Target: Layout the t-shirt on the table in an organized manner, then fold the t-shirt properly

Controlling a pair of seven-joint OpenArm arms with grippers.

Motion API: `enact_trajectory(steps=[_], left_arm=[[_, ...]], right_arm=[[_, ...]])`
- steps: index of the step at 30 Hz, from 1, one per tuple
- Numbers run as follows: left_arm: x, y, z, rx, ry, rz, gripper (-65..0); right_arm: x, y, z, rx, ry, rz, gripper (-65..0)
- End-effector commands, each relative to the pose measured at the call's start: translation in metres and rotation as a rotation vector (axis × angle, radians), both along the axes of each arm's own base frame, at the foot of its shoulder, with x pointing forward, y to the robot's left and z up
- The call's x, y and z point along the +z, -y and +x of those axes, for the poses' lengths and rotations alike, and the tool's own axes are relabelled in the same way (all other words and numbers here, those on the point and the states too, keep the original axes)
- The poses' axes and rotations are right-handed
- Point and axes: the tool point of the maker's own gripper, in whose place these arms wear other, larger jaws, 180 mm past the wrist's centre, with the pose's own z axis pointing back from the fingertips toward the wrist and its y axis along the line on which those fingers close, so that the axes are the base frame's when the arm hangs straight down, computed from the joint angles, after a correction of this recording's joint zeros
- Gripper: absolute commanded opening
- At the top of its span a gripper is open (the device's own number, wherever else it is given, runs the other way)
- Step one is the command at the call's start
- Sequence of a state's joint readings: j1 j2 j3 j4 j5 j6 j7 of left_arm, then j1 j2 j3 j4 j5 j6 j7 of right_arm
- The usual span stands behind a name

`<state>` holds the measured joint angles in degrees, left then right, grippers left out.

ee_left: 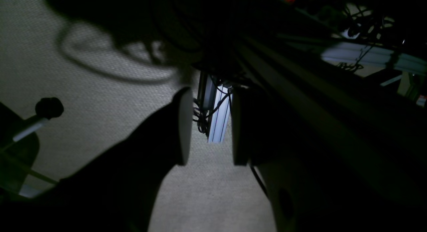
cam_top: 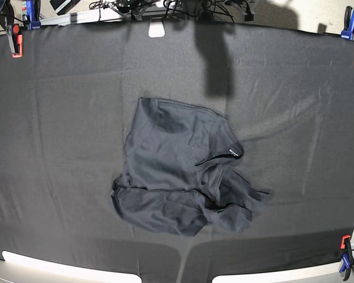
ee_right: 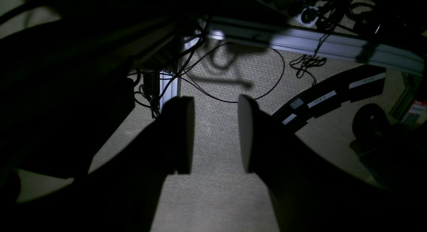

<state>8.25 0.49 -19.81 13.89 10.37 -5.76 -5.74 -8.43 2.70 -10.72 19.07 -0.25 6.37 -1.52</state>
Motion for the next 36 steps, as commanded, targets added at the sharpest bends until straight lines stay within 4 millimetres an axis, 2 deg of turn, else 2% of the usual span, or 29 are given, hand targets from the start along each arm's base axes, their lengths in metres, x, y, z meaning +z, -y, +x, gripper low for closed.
enact_trajectory(steps=[1, 29, 32, 36], left_arm=[[0.001, 0.005, -0.001, -0.005, 0.004, -0.012, -46.5], [0.001, 0.005, -0.002, -0.005, 0.002, -0.012, -46.5], [0.001, 0.005, -0.010, -0.005, -0.011, -0.014, -46.5], [0.007, 0.009, -0.025, -0.024, 0.007, -0.064, -46.5]], right_arm=[[0.000, 0.002, 0.001, 0.004, 0.005, -0.003, -43.1], [0.000, 0.002, 0.001, 0.004, 0.005, -0.002, -43.1], [0.000, 0.002, -0.004, 0.004, -0.004, -0.003, -43.2], [0.001, 0.014, -0.023, 0.008, -0.022, -0.018, -43.2]])
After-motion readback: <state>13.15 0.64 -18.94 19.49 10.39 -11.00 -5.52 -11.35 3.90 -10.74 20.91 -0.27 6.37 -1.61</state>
